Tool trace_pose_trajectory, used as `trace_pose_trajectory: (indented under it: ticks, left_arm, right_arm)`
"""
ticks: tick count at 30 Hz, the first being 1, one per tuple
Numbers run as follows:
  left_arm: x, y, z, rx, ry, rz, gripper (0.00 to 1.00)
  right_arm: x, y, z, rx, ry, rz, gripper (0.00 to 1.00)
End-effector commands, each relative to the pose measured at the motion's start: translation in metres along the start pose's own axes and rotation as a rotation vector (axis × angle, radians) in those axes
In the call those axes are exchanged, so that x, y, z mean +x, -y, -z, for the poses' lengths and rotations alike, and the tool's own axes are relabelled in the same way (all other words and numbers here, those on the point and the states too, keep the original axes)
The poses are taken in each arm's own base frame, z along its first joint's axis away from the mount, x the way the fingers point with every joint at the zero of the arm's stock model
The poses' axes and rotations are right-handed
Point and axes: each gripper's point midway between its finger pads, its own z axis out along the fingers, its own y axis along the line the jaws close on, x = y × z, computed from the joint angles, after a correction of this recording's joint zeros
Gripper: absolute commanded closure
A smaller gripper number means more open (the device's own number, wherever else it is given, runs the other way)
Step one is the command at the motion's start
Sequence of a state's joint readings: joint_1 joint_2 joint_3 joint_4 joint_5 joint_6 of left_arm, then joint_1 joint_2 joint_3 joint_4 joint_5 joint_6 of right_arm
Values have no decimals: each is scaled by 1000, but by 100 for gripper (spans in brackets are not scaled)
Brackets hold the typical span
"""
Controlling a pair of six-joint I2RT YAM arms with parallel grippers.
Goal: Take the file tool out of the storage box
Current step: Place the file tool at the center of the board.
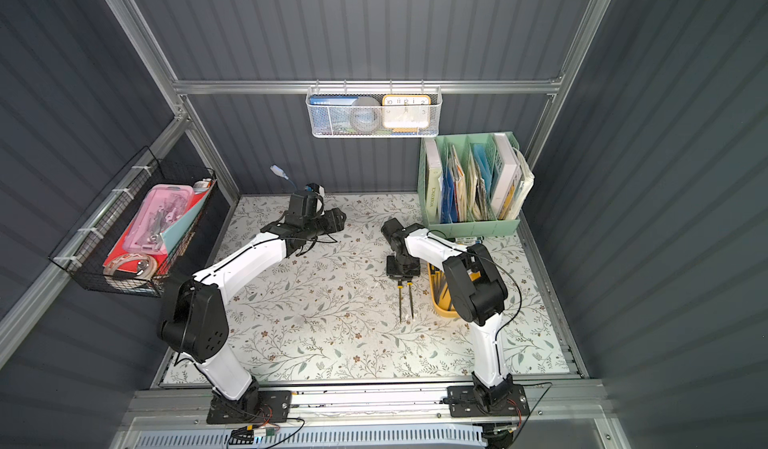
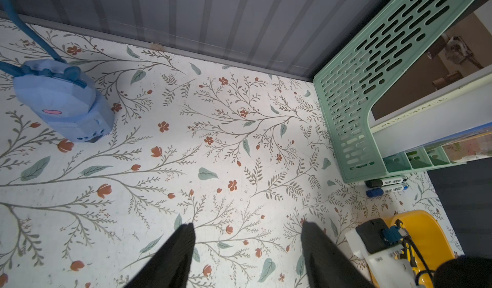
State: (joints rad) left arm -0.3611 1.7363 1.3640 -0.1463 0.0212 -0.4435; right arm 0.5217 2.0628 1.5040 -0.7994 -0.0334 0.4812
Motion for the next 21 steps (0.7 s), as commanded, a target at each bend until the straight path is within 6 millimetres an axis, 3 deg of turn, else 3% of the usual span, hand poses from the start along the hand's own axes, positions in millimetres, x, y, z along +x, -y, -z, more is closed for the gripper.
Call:
trace_pose_trajectory:
  ticks: [1, 6, 13, 17, 21]
  left_arm:
    - [-9, 1, 15, 1, 29, 12, 31]
    - [-12, 2, 16, -2, 31, 13, 31]
    - [-19, 7, 14, 16, 42, 14, 31]
    - [-24, 11, 15, 31, 54, 12, 31]
    - [-21, 9, 13, 25, 44, 12, 31]
  right_arm:
    - [4, 2, -9, 28, -24, 3, 81]
    - [-7, -3, 12, 14, 19, 14, 71]
    - [-31, -4, 79, -27, 172, -26, 65]
    - [-41, 36, 112, -8, 243, -107, 66]
    - [-33, 104, 110, 41, 218, -224, 69]
